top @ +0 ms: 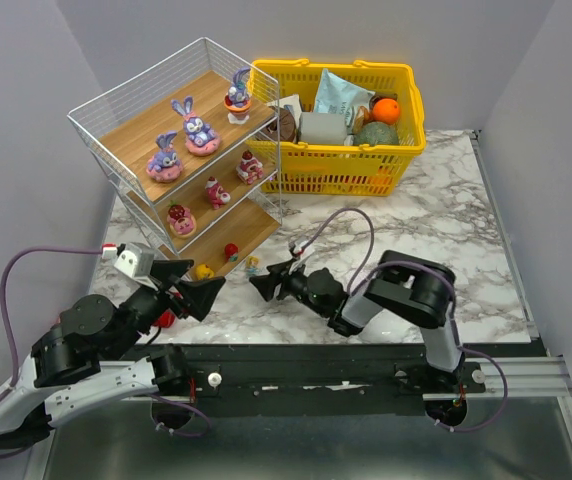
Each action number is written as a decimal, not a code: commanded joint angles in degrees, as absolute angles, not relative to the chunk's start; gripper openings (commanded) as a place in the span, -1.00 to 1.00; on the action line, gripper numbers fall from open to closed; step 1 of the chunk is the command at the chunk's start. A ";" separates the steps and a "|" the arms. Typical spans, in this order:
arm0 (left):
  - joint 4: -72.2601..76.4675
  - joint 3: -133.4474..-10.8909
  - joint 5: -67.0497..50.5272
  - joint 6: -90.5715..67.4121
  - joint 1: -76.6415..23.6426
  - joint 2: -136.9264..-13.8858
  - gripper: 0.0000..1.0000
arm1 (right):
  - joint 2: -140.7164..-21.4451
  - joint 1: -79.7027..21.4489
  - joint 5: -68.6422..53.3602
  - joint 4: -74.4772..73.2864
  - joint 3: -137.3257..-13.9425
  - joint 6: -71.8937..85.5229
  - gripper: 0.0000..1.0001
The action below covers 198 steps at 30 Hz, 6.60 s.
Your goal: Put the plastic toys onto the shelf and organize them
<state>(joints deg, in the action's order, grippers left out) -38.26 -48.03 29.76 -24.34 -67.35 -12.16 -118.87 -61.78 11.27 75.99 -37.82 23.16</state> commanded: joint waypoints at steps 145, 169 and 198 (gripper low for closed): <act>-37.62 -58.00 22.50 -41.22 -67.41 -34.79 0.97 | -85.09 -47.29 -16.87 46.05 -26.90 62.34 -0.99; -36.30 -66.71 22.59 -42.72 -67.16 -68.64 0.65 | -48.69 -45.53 -16.34 33.57 -11.16 43.94 -0.99; -30.23 -60.21 9.93 -40.34 -62.84 -69.17 0.01 | -47.02 -45.44 -17.58 35.42 -10.63 44.74 -0.99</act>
